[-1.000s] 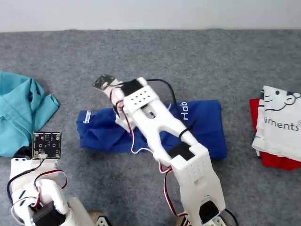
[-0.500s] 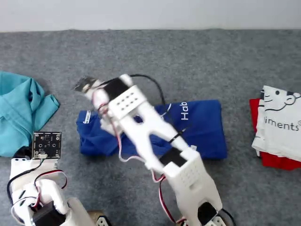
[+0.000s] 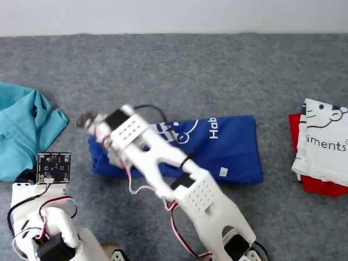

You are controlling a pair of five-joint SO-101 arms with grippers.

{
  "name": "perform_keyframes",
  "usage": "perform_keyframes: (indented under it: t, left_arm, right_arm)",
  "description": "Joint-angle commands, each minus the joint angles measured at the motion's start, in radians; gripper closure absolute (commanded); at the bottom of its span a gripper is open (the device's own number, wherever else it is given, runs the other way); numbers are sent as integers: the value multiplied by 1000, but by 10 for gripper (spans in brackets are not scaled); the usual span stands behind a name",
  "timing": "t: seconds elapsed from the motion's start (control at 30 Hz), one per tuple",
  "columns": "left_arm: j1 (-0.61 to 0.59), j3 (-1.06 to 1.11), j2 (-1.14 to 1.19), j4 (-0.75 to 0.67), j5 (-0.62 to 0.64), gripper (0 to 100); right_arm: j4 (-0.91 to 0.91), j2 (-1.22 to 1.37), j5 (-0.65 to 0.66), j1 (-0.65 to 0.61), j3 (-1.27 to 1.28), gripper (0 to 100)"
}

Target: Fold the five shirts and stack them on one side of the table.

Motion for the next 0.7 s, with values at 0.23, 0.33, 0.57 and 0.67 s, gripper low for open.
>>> perform_keyframes:
  t: [0.23, 0.33, 0.57, 0.67]
  left_arm:
    - [-3, -2, -6, 5, 9, 986]
    - [-3, -2, -6, 5, 9, 986]
    - [-3, -1, -6, 5, 9, 986]
    - [-3, -1, -6, 5, 8, 986]
  right_arm:
    - [18, -8, 43, 107, -273, 989]
    - [130, -15, 44, 56, -273, 989]
    - [183, -47, -12, -45, -153, 989]
    - [183, -61, -14, -76, -54, 989]
